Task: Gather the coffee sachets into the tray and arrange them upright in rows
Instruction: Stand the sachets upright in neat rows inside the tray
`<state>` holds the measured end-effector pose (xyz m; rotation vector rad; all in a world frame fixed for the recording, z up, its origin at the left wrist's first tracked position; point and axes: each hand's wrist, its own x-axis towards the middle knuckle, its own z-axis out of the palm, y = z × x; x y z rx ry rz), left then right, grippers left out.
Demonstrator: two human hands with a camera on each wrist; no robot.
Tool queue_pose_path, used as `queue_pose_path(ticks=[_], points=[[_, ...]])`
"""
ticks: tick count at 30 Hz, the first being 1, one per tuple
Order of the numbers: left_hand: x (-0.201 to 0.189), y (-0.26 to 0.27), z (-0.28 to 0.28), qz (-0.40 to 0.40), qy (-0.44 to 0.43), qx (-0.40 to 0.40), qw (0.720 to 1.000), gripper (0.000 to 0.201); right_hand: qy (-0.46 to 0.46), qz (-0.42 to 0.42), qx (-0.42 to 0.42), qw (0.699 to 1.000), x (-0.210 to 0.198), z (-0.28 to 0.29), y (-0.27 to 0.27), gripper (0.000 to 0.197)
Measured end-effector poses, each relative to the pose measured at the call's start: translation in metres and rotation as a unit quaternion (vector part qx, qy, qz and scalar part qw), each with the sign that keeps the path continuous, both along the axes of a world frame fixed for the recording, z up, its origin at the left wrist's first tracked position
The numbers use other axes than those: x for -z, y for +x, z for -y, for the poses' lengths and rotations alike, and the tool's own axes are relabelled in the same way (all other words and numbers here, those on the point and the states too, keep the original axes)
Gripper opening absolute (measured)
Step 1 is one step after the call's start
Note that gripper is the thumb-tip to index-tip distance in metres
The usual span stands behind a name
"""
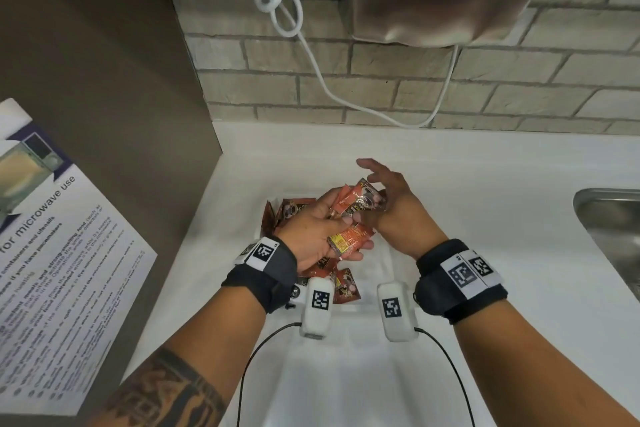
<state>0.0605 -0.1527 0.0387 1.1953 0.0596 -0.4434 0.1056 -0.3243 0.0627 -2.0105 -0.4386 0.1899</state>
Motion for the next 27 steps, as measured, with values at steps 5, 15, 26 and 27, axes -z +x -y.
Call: queue_pose_path(ticks=[5,15,26,27], points=[[0.000,-0.002,-0.008,0.020,0.060,-0.026,0.998,0.038,-0.046,0.084,0.026,0.995,-0.002,-0.001,0.000,0.041],[0.003,0.007,-0.018,0.015,0.058,-0.153,0.986,0.030,-0.063,-0.120,0.025,0.990,-0.004,0.007,0.001,0.024],[0.006,0.012,0.003,-0.007,0.006,-0.198,0.980,0.028,-0.007,-0.111,0.056,0.992,0.003,-0.011,-0.012,0.040],[0.006,0.012,0.004,-0.006,0.009,-0.192,0.981,0.025,-0.009,-0.106,0.060,0.993,0.004,-0.011,-0.012,0.038]])
